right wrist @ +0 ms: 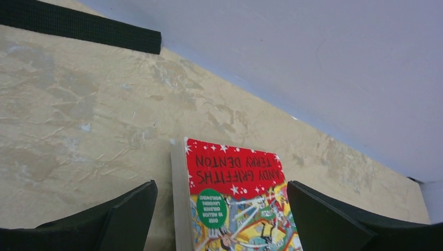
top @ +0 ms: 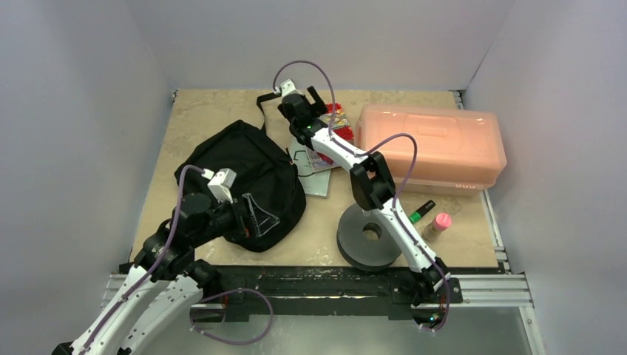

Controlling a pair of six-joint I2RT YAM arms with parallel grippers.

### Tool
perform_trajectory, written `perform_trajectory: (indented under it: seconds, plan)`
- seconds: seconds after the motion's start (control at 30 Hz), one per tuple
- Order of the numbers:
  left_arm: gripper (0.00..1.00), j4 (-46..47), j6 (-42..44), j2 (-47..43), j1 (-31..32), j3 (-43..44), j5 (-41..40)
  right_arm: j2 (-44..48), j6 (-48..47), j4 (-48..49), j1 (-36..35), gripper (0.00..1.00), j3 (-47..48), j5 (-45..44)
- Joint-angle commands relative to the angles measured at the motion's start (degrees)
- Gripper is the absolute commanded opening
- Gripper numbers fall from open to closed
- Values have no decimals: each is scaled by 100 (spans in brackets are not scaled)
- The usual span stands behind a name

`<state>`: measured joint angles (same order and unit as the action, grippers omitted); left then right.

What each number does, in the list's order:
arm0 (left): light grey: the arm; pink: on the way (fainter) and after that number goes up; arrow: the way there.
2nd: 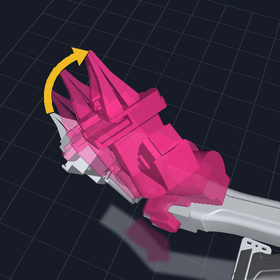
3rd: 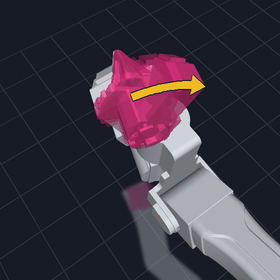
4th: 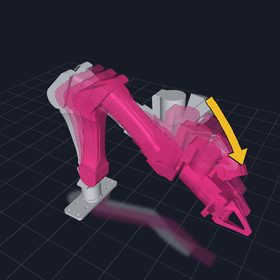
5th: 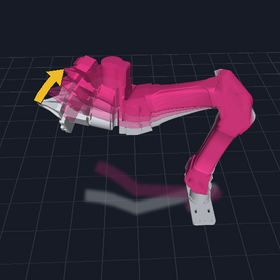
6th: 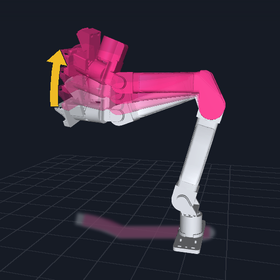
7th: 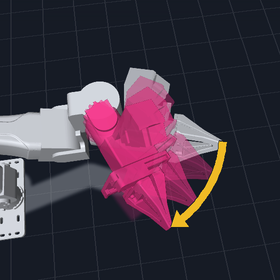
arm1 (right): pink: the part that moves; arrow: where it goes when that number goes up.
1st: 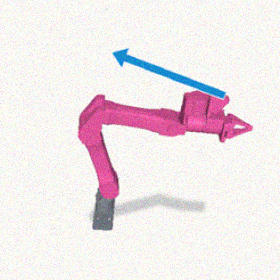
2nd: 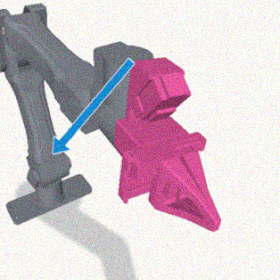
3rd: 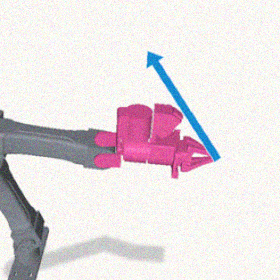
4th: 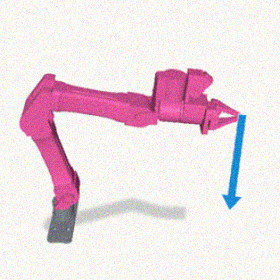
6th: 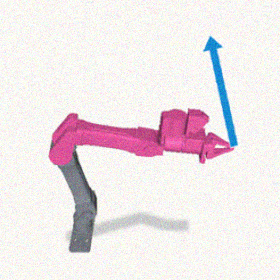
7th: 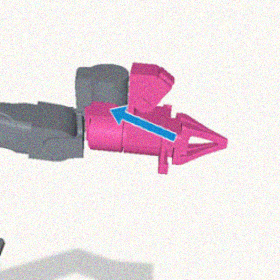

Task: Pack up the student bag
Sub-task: Pick up the book from the center of the board.

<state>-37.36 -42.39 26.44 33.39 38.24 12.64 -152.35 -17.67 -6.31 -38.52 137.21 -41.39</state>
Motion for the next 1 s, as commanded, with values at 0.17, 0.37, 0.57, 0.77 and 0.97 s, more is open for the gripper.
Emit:
perform_trajectory:
  seconds: [0.17, 0.37, 0.57, 0.77, 0.97]
  plan:
    - [95, 45, 195, -105, -19, 29, 7, -436, 277, -288, 328, 92, 526, 627]
    - [94, 77, 255, 163, -23, 140, 40, -402, 703, -983, 387, 21, 309, 1222]
    - [94, 86, 188, 318, -20, 230, 29, 120, 738, -825, 358, 0, 16, 1300]
    - [93, -102, -151, 454, -24, 472, -441, 1553, 1200, -654, 261, 0, -611, 2096]
    - [90, -159, -826, 791, -36, 695, -1062, 3847, 1997, 0, 210, 0, -2700, 2921]
